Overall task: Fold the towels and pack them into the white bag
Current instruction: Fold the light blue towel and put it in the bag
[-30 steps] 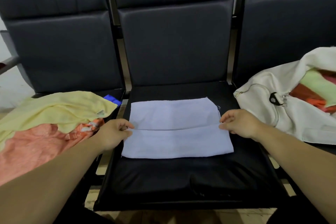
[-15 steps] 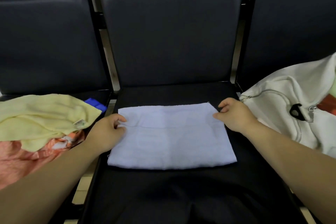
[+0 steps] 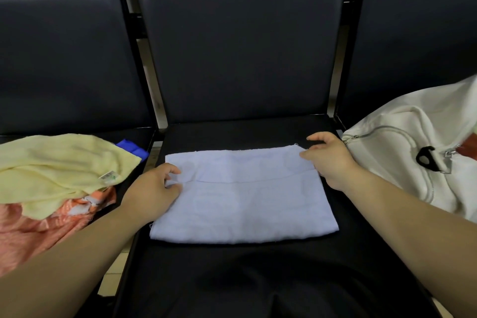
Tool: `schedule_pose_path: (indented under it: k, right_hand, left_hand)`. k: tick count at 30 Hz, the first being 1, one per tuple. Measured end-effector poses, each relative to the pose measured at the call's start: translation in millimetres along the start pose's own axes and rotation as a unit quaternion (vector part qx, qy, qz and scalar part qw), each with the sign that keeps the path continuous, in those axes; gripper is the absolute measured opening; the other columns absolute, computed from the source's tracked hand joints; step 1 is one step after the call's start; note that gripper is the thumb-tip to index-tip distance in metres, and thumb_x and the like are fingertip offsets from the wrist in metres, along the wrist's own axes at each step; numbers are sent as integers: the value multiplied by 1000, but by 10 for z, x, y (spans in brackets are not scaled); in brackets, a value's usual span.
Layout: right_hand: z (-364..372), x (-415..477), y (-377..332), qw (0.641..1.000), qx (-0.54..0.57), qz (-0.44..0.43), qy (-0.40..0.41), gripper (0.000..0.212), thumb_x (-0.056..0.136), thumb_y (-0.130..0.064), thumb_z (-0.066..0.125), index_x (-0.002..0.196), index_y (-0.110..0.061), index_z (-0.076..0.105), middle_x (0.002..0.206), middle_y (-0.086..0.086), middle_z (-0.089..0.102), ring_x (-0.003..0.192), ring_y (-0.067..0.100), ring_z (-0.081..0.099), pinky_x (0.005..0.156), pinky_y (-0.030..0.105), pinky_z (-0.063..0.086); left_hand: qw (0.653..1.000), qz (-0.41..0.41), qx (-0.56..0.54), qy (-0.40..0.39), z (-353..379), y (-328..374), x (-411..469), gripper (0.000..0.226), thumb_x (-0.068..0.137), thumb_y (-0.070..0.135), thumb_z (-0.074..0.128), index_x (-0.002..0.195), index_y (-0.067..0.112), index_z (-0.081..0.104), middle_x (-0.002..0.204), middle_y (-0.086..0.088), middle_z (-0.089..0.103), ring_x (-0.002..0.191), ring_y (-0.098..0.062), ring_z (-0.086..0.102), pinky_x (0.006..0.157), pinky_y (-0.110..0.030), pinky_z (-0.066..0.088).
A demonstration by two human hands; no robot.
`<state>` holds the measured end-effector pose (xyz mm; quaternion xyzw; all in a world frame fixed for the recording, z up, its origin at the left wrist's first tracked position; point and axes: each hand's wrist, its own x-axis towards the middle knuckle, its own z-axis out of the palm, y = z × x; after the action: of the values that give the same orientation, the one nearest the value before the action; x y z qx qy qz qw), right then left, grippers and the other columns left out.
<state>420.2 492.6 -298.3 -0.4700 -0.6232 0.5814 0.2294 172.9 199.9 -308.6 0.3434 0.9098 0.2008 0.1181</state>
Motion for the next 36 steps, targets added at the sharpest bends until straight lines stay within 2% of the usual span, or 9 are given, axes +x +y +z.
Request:
schedule_pose_path:
  k: [3, 6, 10, 14, 19, 24, 27, 30, 36]
  right_hand:
    - [-13, 56, -41, 986, 157, 61, -4, 49, 86, 12, 67, 124, -17, 57, 103, 8, 63, 90, 27, 70, 72, 40, 57]
    - [-32, 122, -16, 981, 188, 55, 14, 47, 87, 14, 64, 121, -18, 57, 112, 9, 62, 104, 29, 68, 86, 40, 58]
    - [-86, 151, 31, 996, -36, -30, 74, 39, 87, 6, 67, 116, -20, 63, 117, 2, 67, 107, 20, 65, 88, 30, 52]
    - [-177, 62, 12, 967, -212, -127, 66, 31, 86, -8, 73, 113, -22, 66, 108, -8, 66, 96, 12, 64, 79, 22, 47]
    - [-303, -93, 22, 897, -384, -158, -154, 33, 80, -19, 81, 97, -40, 62, 94, -11, 66, 84, 7, 66, 76, 26, 55]
    - [-258, -117, 67, 849, -473, -149, -181, 33, 82, -20, 77, 100, -41, 58, 95, -11, 63, 85, 6, 61, 72, 22, 49]
    - [-269, -119, 24, 859, -459, -142, -179, 29, 82, -19, 79, 95, -37, 61, 90, -9, 64, 79, 7, 60, 67, 20, 44]
    - [-343, -136, -45, 903, -375, -132, -162, 26, 81, -15, 83, 93, -30, 66, 81, -4, 67, 67, 7, 60, 67, 22, 46]
    - [-304, -127, -168, 966, -212, -137, -58, 20, 85, -9, 78, 96, -23, 70, 86, -2, 69, 78, 12, 64, 67, 20, 44]
  left_hand:
    - [1000, -1, 5, -1, -3, -4, 8, 32, 94, 30, 65, 126, 31, 59, 105, 9, 58, 85, -5, 55, 76, -24, 41]
    - [1000, -1, 9, 1, 0, -6, 14, 32, 94, 30, 65, 125, 32, 58, 101, 11, 58, 84, -5, 56, 75, -25, 42]
    - [1000, 3, 7, 6, 4, -13, 17, 31, 94, 30, 67, 123, 31, 58, 98, 11, 59, 82, -4, 56, 74, -24, 42]
    - [1000, 1, -6, 3, -14, -26, 16, 30, 92, 29, 68, 121, 34, 59, 96, 13, 59, 83, -6, 58, 72, -25, 44]
    - [999, -1, -51, -11, -64, -66, 2, 31, 89, 21, 72, 111, 38, 59, 97, 10, 60, 85, -7, 59, 71, -20, 42]
    - [995, 9, -98, -11, -100, -75, -32, 34, 86, 11, 76, 101, 37, 61, 94, 2, 62, 83, -13, 60, 70, -21, 44]
    - [991, 14, -130, -8, -151, -82, -31, 36, 84, 7, 77, 95, 37, 62, 92, -1, 63, 82, -15, 61, 71, -21, 45]
    - [986, 11, -165, -5, -207, -109, -26, 32, 83, 6, 79, 95, 34, 67, 92, -3, 65, 84, -16, 62, 73, -21, 47]
    - [968, -4, -250, 29, -392, -6, 72, 26, 87, 3, 74, 100, 25, 69, 89, -9, 69, 81, -21, 67, 76, -32, 54]
